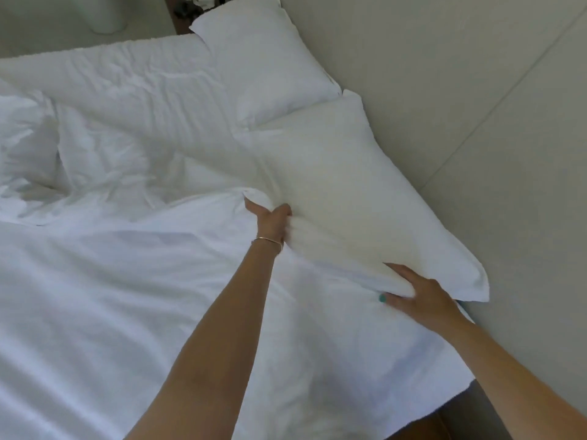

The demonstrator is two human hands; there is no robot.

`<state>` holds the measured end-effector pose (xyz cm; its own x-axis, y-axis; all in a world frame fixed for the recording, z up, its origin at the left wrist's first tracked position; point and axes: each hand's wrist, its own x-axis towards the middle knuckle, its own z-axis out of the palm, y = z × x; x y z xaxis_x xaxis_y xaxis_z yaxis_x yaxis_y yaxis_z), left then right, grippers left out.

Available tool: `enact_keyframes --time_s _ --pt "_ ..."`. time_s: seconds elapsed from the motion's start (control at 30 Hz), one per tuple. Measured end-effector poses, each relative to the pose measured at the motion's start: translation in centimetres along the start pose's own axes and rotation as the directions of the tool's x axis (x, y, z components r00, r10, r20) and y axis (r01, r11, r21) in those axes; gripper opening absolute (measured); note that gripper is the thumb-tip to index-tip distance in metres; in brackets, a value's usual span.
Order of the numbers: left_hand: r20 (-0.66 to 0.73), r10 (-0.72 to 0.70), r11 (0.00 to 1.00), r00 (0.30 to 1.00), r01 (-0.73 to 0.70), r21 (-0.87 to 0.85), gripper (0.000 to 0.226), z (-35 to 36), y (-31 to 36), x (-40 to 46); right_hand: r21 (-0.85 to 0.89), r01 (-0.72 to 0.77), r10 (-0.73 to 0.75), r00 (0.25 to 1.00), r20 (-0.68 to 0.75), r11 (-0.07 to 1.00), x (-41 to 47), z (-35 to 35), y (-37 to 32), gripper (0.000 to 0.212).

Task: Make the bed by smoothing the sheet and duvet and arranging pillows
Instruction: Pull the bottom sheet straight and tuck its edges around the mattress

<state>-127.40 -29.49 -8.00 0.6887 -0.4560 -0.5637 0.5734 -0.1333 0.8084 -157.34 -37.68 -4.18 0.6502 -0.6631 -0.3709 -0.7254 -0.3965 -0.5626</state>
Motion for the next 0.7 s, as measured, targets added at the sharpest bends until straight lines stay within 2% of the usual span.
enact_keyframes --time_s 0.1,0.23,0.3,0.37,0.43,0.47,0.53,0.57,0.6,0.63,0.67,0.7 --pt "0.085 0.092 0.987 0.992 -0.102 0.121 0.113 7.0 3.2 -0.1 0.196 0.038 -0.012 0.992 -0.128 0.980 -1.1 -3.0 2.0 0.047" --pt "0.115 0.251 0.921 0.961 -0.274 0.278 0.114 12.1 5.5 0.4 0.180 0.061 -0.023 0.978 -0.209 0.982 -1.9 -8.0 3.1 0.063" --pt "0.165 0.305 0.900 0.938 -0.341 0.271 0.114 13.6 5.5 0.8 0.173 0.054 -0.012 0.971 -0.238 0.983 -2.6 -9.4 4.4 0.073" --pt "0.244 0.328 0.886 0.913 -0.387 0.257 0.116 14.9 5.0 1.2 0.226 0.032 0.035 0.957 -0.287 0.974 -2.4 -9.8 5.6 0.072" --pt "0.307 0.312 0.858 0.899 -0.405 0.315 0.113 16.2 3.6 2.8 0.209 -0.079 0.143 0.940 -0.309 0.975 -0.2 -9.1 7.5 0.060" --pt "0.348 0.263 0.844 0.900 -0.390 0.369 0.110 16.7 2.7 3.5 0.143 -0.179 0.213 0.937 -0.277 0.973 1.3 -8.4 8.2 0.052" --pt "0.461 0.089 0.825 0.883 -0.325 0.462 0.107 17.6 0.0 5.2 -0.085 -0.418 0.394 0.895 -0.207 0.904 4.2 -6.1 10.0 0.041" --pt "0.484 0.006 0.791 0.875 -0.300 0.532 0.106 17.7 -1.4 5.9 -0.149 -0.489 0.464 0.869 -0.173 0.859 5.3 -5.0 10.9 0.046" --pt "0.483 -0.053 0.716 0.874 -0.304 0.629 0.106 17.7 -2.4 6.2 -0.182 -0.539 0.515 0.841 -0.163 0.823 6.1 -3.9 11.5 0.058" --pt "0.469 -0.074 0.583 0.880 -0.343 0.736 0.104 17.8 -3.4 6.3 -0.204 -0.565 0.526 0.823 -0.217 0.800 6.8 -3.0 11.9 0.073" --pt "0.452 -0.047 0.410 0.891 -0.395 0.822 0.101 17.8 -4.3 6.3 -0.177 -0.578 0.510 0.800 -0.318 0.796 7.5 -2.3 11.7 0.083" --pt "0.433 0.010 0.237 0.901 -0.422 0.875 0.096 17.8 -5.1 6.1 -0.126 -0.545 0.454 0.787 -0.418 0.829 7.9 -1.7 10.9 0.084"
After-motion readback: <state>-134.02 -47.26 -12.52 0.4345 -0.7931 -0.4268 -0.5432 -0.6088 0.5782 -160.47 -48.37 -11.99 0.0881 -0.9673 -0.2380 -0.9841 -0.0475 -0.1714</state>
